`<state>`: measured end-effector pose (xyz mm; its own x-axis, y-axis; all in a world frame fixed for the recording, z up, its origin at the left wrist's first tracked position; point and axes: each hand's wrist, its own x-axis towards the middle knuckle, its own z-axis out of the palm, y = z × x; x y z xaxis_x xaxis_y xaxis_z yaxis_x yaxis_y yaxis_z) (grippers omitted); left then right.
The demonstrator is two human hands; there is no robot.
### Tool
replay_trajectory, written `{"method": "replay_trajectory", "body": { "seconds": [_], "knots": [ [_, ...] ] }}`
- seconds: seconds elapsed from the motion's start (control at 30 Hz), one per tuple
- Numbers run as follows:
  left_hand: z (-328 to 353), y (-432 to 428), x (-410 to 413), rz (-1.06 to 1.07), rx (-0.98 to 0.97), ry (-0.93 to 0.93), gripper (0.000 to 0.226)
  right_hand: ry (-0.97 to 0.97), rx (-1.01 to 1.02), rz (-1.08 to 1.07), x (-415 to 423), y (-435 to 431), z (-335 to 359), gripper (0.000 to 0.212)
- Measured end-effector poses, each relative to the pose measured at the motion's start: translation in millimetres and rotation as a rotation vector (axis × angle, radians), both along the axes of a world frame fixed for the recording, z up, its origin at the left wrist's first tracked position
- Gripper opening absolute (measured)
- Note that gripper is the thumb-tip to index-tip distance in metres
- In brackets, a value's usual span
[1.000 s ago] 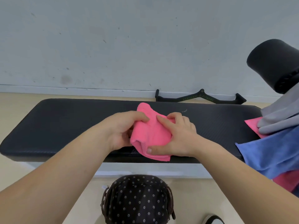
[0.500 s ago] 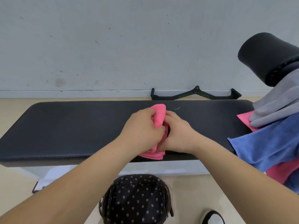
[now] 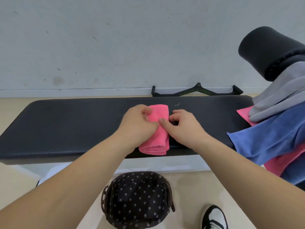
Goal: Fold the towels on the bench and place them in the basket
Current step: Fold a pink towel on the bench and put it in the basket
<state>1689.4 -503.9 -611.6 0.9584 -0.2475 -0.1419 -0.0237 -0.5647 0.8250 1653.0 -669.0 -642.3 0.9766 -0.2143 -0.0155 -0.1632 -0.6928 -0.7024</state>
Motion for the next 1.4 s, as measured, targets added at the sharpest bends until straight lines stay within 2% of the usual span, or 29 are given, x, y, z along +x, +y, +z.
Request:
{"method": "replay_trajectory", "body": {
  "seconds": [0.03, 0.07, 0.1, 0.2, 0.27, 0.4, 0.5, 0.63, 0.77, 0.87, 1.03, 1.23, 1.33, 1.4],
  "knots": [
    [-2.3, 4.2, 2.8, 0.003, 0.115, -0.067, 0.055, -0.001, 0.007, -0.011, 0.6, 0.7, 0.4, 0.048],
    [-1.7, 6.9, 2.5, 0.007, 0.178, -0.062, 0.067, -0.002, 0.011, -0.020, 1.2, 0.7, 0.6, 0.047],
    [-1.0, 8.1, 1.2, 0.010, 0.189, -0.001, 0.070, -0.005, 0.010, -0.023, 0.7, 1.8, 2.2, 0.047],
    [-3.4, 9.5, -10.0, -0.028, -0.016, 0.206, 0.038, 0.007, 0.051, 0.007, -7.4, 8.8, 5.4, 0.041],
    [-0.9, 12.6, -22.0, -0.041, -0.171, 0.301, 0.025, 0.054, 0.193, 0.057, -21.1, 15.8, 10.4, 0.035],
    [2.4, 37.3, -47.0, -0.055, -0.303, 0.303, 0.027, 0.097, 0.558, 0.135, -59.6, 27.9, 21.0, 0.019],
    [3.6, 56.5, -75.9, -0.147, -0.320, 0.293, 0.031, 0.235, 0.800, 0.222, -86.2, 36.7, 26.2, 0.033],
    [-4.6, 75.1, -113.4, -0.254, -0.271, 0.325, 0.036, 0.382, 0.792, 0.325, -111.4, 42.3, 28.2, 0.032],
    [-27.9, 87.9, -130.3, -0.186, -0.312, 0.427, 0.044, 0.391, 0.763, 0.176, -124.1, 49.4, 15.1, 0.027],
    [-53.8, 91.8, -135.0, -0.225, -0.312, 0.574, 0.047, 0.407, 0.722, 0.077, -129.5, 59.8, -5.5, 0.021],
    [-107.2, 92.8, -134.7, -0.203, -0.372, 0.764, 0.043, 0.499, 0.739, -0.106, -121.3, 75.0, -54.5, 0.024],
    [-183.0, 103.8, -113.5, 0.013, -0.340, 0.749, 0.051, 0.672, 0.876, -0.214, -81.9, 101.8, -133.0, 0.033],
    [-221.6, 120.4, -100.8, 0.119, -0.358, 0.770, 0.053, 0.765, 0.963, -0.152, -67.5, 118.9, -184.2, 0.028],
    [-247.7, 130.0, -93.2, 0.181, -0.334, 0.789, 0.051, 0.776, 0.947, -0.161, -57.3, 128.0, -217.2, 0.026]
  ]
}}
